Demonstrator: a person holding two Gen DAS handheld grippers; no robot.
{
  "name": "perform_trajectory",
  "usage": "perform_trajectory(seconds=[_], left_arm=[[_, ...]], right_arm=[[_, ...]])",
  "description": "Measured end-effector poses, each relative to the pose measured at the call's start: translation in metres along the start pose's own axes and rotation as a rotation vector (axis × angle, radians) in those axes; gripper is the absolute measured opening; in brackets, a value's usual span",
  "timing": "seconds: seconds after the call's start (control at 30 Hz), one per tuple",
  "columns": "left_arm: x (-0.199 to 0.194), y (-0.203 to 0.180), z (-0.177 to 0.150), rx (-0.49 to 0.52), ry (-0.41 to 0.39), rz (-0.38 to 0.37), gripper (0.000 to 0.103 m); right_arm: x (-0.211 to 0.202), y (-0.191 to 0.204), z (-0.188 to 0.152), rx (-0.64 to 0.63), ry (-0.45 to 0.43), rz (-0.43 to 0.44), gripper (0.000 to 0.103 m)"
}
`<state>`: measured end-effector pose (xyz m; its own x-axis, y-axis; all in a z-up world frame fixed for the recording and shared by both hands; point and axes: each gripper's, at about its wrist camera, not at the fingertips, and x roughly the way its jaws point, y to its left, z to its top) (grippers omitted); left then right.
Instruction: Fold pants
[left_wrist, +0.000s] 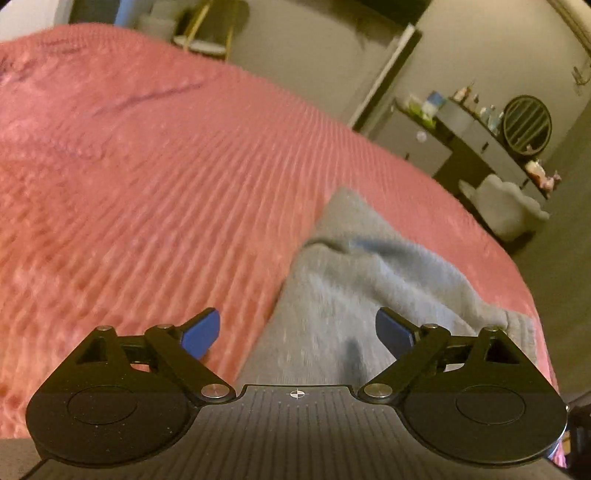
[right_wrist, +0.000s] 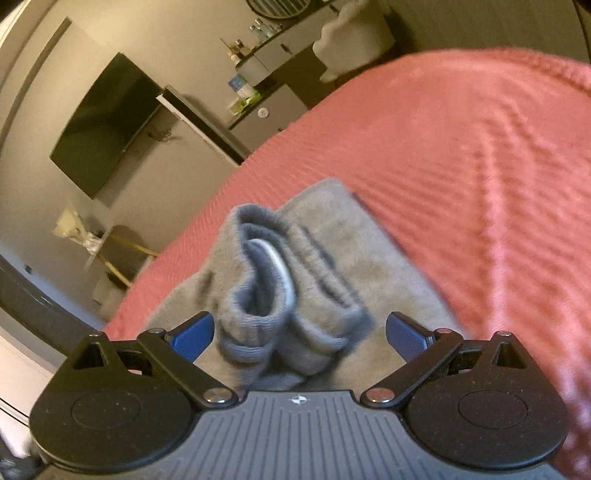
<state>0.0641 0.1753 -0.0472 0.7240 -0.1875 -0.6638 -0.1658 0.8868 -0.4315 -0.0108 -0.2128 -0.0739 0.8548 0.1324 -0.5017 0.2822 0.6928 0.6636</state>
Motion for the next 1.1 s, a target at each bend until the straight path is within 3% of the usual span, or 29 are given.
perform_trajectory(seconds=[0.07,0.3,0.4,0.53,0.63,0.7,0.73,0.8,0.83,0.9,0.97,1.1], left_arm=[[0.001,-0.001,0.001,0.003,0.004,-0.005,0.095],[0.012,0.025,0.0,-0.09,0.09,-0.012,0.095],[0.018,0.032,-0.002,-0.133,0.118,0.001,0.095],[0.022,0.034,-0.001,-0.153,0.148,-0.003,0.095],[0.021,0.034,-0.002,-0.133,0.165,-0.01,0.095],[0.021,0.031,-0.002,-0.106,0.173,-0.005,0.095],[0.021,0.03,-0.002,-0.095,0.175,-0.003,0.095],[0.021,0.031,-0.002,-0.093,0.17,0.004,0.095],[0.02,0.033,-0.001,-0.105,0.171,0.001,0.095],[0.02,0.039,0.001,-0.135,0.174,-0.01,0.095],[0.025,0.041,0.001,-0.149,0.198,-0.001,0.095],[0.031,0.03,-0.001,-0.087,0.221,0.021,0.095]], right_arm=[[0.008,0.006,-0.002,0.036,0.052,0.064,0.099],[0.03,0.029,-0.012,-0.055,0.027,-0.068,0.099],[0.032,0.038,-0.009,-0.123,0.011,-0.151,0.067],[0.009,0.047,-0.003,-0.143,-0.033,-0.089,0.055],[-0.012,0.049,-0.005,-0.19,-0.091,-0.087,0.054],[-0.007,0.037,-0.009,-0.231,-0.067,-0.164,0.056],[0.004,0.027,-0.009,-0.225,-0.013,-0.233,0.059],[0.007,0.018,-0.008,-0.192,0.009,-0.238,0.07],[0.002,0.021,-0.004,-0.182,-0.01,-0.236,0.085],[-0.009,0.033,0.001,-0.21,-0.073,-0.278,0.096],[-0.025,0.044,0.003,-0.278,-0.157,-0.325,0.097],[-0.042,0.073,-0.006,-0.455,-0.241,-0.276,0.099]])
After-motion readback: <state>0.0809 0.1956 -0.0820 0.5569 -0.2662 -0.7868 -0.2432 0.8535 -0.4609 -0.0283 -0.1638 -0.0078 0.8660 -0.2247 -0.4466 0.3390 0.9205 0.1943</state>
